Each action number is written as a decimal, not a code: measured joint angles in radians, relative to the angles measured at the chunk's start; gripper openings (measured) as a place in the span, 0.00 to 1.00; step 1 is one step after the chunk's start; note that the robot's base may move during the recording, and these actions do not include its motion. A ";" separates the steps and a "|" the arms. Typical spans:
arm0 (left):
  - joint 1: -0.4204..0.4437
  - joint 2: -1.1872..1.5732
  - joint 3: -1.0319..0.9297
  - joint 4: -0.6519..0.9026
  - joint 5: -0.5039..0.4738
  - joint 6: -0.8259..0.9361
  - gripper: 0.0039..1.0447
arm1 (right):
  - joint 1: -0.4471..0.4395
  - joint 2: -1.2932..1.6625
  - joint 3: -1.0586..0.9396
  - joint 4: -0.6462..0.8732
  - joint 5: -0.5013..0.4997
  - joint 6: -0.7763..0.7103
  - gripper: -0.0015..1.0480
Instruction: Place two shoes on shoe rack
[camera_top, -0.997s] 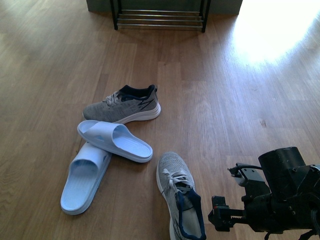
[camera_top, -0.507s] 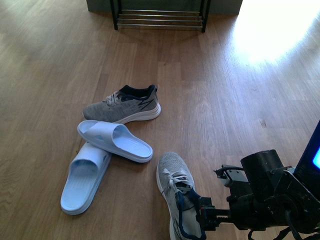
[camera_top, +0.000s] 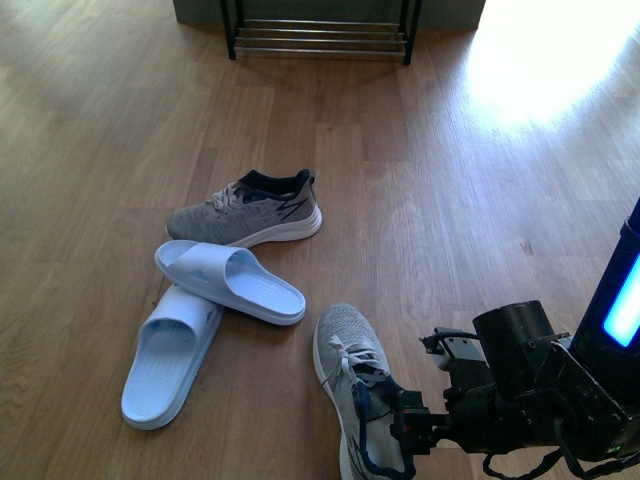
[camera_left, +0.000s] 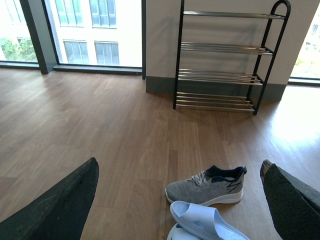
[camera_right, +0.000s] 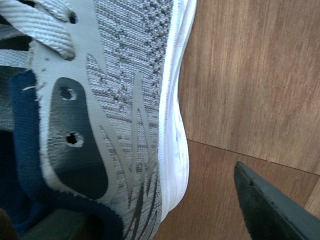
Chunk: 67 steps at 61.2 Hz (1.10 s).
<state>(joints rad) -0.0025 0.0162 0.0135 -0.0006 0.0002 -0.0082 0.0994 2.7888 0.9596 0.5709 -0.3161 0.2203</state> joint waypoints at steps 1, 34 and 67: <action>0.000 0.000 0.000 0.000 0.000 0.000 0.91 | 0.001 0.000 -0.002 0.003 -0.005 0.000 0.55; 0.000 0.000 0.000 0.000 0.000 0.000 0.91 | 0.023 -0.047 -0.100 0.062 0.004 -0.009 0.01; 0.000 0.000 0.000 0.000 0.000 0.000 0.91 | -0.085 -0.731 -0.430 -0.002 0.111 0.019 0.01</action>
<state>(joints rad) -0.0025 0.0162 0.0135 -0.0006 0.0002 -0.0082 0.0143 2.0575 0.5297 0.5694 -0.2050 0.2398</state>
